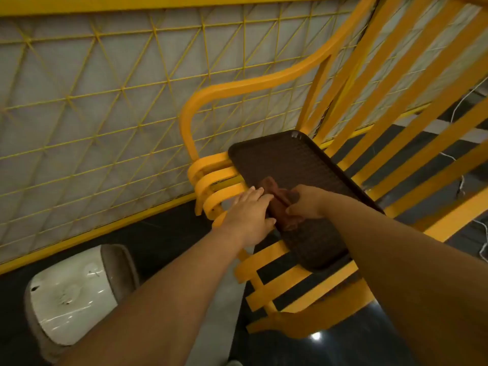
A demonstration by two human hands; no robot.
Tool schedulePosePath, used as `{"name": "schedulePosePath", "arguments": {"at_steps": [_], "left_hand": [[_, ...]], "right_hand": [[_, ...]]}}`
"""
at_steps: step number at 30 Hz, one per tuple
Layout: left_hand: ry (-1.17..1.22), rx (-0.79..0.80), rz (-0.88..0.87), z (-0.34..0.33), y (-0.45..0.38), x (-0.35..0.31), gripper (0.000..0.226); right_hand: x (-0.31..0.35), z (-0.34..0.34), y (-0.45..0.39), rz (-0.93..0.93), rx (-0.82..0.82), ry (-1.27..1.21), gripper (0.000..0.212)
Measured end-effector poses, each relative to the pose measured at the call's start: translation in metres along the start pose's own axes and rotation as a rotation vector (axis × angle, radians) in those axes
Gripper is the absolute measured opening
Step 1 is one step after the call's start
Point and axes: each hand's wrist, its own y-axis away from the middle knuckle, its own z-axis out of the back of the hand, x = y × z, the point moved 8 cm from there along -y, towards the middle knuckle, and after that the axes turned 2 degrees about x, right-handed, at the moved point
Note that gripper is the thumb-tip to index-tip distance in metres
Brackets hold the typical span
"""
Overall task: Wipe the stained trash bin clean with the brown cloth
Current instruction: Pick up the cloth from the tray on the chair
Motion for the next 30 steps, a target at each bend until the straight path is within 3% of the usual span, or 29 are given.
{"name": "schedulePosePath", "arguments": {"at_steps": [11,18,21,23,26,30], "left_hand": [[0.022,0.083,0.023,-0.033,-0.016,0.005,0.077],[0.116,0.101,0.049,-0.047,-0.011,0.001,0.088],[0.357,0.011,0.076,-0.042,-0.007,-0.002,0.077],[0.561,-0.082,0.097,-0.033,-0.002,0.000,0.053],[0.618,-0.226,0.148,-0.009,0.010,0.007,0.026],[0.787,-0.290,0.194,0.025,0.033,0.028,0.020]], "right_hand": [[0.000,-0.020,-0.013,-0.051,0.074,-0.020,0.038],[-0.005,-0.020,-0.003,-0.097,0.210,-0.390,0.027],[0.006,-0.020,0.009,-0.070,0.248,-0.604,0.026],[0.017,-0.016,0.016,-0.026,0.241,-0.739,0.029],[0.030,-0.001,0.028,0.041,0.148,-0.821,0.037],[0.046,0.026,0.041,0.163,-0.087,-0.772,0.089]]}}
